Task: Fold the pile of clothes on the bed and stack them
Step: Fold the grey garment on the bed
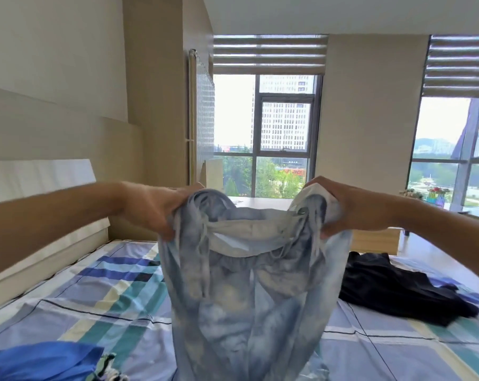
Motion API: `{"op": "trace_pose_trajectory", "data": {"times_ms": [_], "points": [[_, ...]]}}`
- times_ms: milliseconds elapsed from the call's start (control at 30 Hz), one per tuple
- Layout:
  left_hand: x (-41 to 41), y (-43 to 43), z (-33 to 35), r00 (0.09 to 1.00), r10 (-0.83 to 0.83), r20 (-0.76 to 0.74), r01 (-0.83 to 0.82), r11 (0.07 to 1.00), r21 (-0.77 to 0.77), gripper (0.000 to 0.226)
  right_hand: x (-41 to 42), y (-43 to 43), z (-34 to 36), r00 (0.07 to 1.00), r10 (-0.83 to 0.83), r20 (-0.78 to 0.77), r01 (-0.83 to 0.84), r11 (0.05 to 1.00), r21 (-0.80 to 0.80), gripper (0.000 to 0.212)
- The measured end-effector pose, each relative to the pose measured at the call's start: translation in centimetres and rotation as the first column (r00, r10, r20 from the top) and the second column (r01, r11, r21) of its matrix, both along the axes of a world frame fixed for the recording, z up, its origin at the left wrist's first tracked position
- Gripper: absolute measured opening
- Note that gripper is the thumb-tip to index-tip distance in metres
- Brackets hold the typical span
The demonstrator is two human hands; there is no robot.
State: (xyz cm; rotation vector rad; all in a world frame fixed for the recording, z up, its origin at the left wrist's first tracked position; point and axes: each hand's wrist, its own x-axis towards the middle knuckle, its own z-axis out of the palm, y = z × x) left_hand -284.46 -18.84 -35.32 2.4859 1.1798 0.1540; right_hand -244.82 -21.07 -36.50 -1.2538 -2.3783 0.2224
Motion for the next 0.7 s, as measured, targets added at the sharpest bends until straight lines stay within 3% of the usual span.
{"op": "trace_pose_trajectory", "data": {"times_ms": [67,167,300,333,400,533,633,700], "points": [[0.8,0.4,-1.2,0.990,0.023,0.140,-0.046,0.985,0.169,0.062,-0.5,0.6,-0.2,0.993,0.035,-0.117,-0.032,0.999,0.028,0.047],[1.7,2.2,-1.1,0.949,0.099,0.301,-0.181,0.949,0.259,0.022,-0.6,2.8,0.3,0.992,-0.010,-0.129,0.023,0.994,0.105,0.011],[3.6,5.6,5.3,0.959,0.167,0.230,-0.261,0.835,0.485,0.010,-0.2,6.3,5.6,0.978,-0.191,-0.087,0.210,0.893,0.398,0.010],[4.1,6.4,8.0,0.946,0.205,0.251,-0.314,0.773,0.551,0.011,-0.4,6.6,7.9,0.960,-0.246,-0.137,0.281,0.841,0.463,0.009],[5.1,7.6,15.4,0.904,0.244,0.351,-0.421,0.642,0.641,0.017,-1.0,5.8,14.0,0.910,-0.307,-0.278,0.413,0.733,0.541,0.030],[3.8,7.6,30.7,0.680,0.074,0.729,-0.589,0.648,0.484,0.038,-2.2,1.5,27.1,0.855,-0.128,-0.502,0.471,0.598,0.649,0.035],[4.5,2.1,36.3,0.482,-0.038,0.876,-0.644,0.662,0.383,0.040,-2.1,-1.7,34.2,0.819,-0.121,-0.560,0.543,0.478,0.690,0.030],[5.6,-1.0,38.9,0.414,-0.118,0.903,-0.662,0.642,0.387,0.038,-1.8,-3.8,36.7,0.816,-0.115,-0.566,0.557,0.418,0.718,0.027]]}}
